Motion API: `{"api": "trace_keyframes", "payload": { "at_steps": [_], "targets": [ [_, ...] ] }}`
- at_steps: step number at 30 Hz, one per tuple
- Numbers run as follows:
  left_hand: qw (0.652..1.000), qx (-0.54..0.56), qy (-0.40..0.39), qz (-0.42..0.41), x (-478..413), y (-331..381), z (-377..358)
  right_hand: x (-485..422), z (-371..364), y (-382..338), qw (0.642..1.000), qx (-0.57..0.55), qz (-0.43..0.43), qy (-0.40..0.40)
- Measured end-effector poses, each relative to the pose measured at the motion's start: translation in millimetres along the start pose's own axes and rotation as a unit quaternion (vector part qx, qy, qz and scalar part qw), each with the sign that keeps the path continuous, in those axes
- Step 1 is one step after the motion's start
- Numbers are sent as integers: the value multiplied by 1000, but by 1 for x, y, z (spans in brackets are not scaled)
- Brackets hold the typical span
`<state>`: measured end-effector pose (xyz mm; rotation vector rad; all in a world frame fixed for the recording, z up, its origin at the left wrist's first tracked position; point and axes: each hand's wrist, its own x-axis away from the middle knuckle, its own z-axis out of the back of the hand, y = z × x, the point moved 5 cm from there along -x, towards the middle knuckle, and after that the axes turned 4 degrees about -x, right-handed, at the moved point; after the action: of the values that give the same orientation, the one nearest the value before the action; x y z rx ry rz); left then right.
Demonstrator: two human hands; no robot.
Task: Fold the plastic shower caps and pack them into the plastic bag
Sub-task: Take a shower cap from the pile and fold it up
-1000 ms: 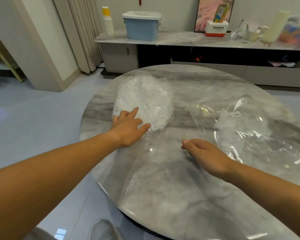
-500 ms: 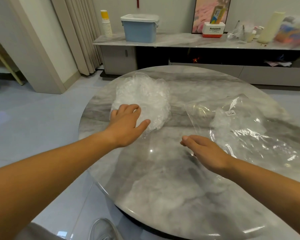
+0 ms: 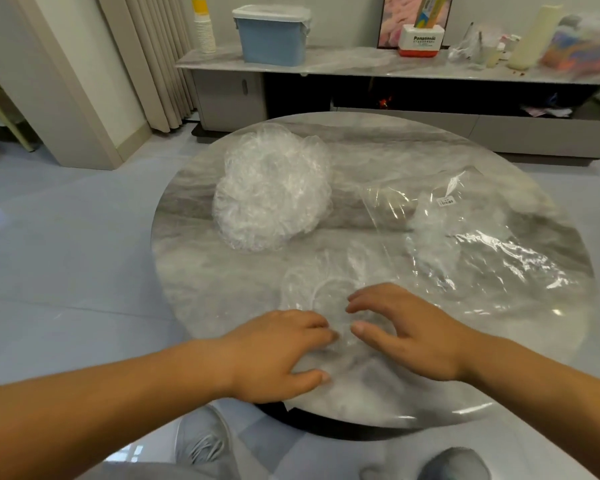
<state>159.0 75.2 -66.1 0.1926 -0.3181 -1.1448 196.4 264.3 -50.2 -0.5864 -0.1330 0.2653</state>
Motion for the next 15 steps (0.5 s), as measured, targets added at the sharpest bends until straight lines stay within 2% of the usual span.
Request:
{"api": "trace_keyframes", "payload": {
  "at_steps": [3, 7, 10, 15],
  "targets": [
    [999, -1, 54, 1, -1, -10, 5, 10, -17, 10, 998, -3, -23, -50],
    [998, -8, 57, 10, -11, -27, 9, 14, -15, 11, 999, -25, -19, -36],
    [998, 36, 42, -3, -15, -30, 5, 13, -14, 11, 998, -50, -12, -25],
    [994, 80, 76, -7, -21, -27, 7, 9, -16, 14, 998, -60, -6, -15]
  ]
}}
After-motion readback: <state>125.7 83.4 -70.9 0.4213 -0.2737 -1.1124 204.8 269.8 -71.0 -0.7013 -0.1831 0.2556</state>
